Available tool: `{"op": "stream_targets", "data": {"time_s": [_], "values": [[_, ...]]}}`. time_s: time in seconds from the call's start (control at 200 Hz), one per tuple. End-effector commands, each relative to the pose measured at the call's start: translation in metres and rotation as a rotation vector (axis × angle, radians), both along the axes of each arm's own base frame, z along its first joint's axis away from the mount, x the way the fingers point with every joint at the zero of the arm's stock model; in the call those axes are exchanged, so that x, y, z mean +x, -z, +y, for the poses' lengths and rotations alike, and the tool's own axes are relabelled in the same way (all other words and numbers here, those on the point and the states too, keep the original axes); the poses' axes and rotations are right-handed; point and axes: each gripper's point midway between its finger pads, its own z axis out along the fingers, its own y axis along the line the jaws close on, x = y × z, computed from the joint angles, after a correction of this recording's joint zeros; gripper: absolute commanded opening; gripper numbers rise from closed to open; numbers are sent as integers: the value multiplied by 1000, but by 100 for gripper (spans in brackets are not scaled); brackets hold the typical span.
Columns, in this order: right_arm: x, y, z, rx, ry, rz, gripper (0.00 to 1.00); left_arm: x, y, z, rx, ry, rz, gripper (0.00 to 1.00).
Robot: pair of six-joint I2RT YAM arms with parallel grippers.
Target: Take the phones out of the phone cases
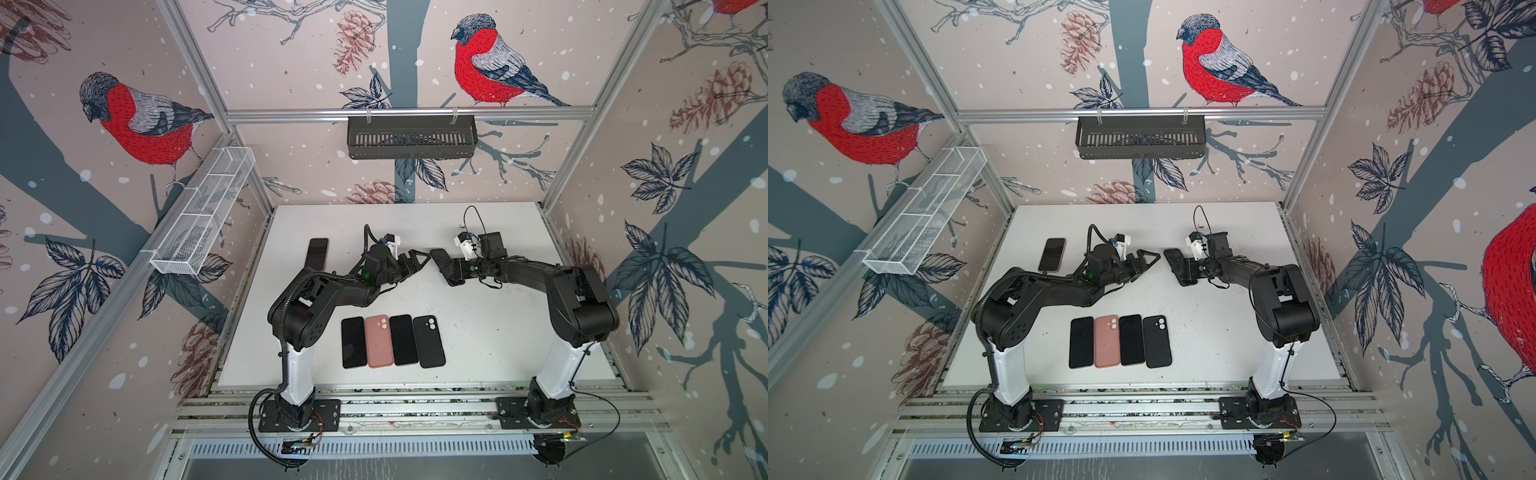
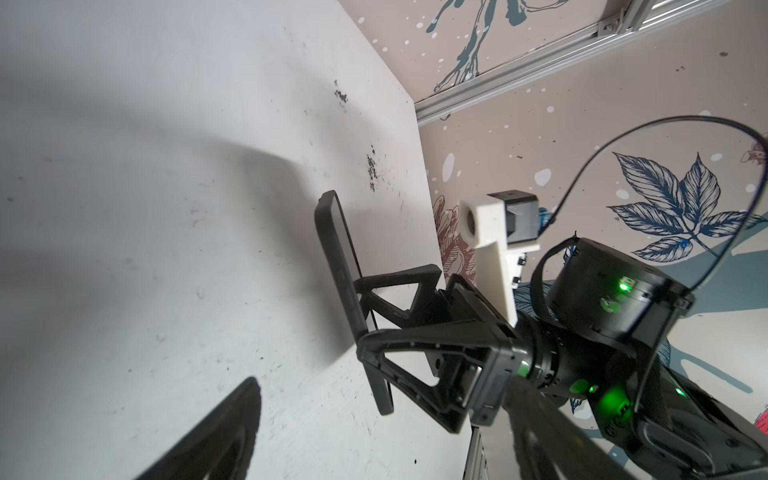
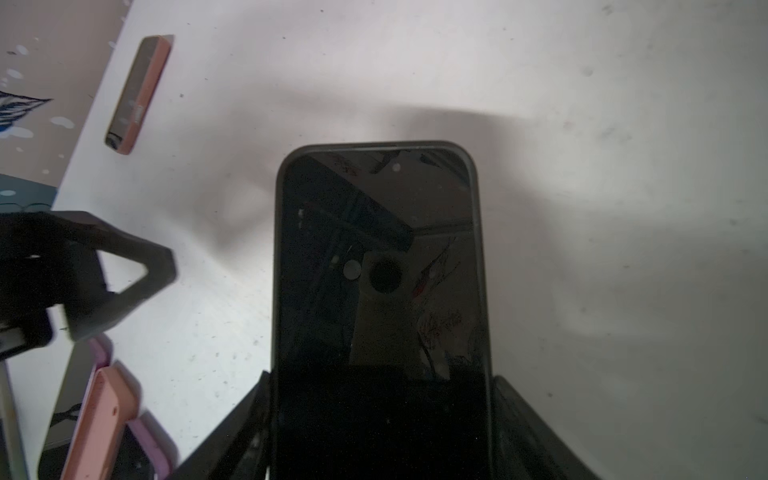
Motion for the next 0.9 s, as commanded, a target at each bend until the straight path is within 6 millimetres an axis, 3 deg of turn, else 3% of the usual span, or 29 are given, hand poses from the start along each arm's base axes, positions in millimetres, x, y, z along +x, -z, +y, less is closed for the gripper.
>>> {"op": "stream_targets", "data": {"time_s": [0.0,0.26,0.315,0.69,0.896], "values": [[-5,-21,19,87,-55,-45,31,5,-9,-3,-71,-21,-9,88],[-24,-20,38,75,-119,-45,31,7,-1,-6,-98,-32,19,71],[-26,-21,38,75,-116,-45,30,7,3,-5,-94,-36,31,63],[-43,-27,44,53,-153,-64,29,10,12,-8,-89,-36,51,34],[-47,-26,46,52,-152,-60,29,7,12,-10,-92,-28,50,11]]}}
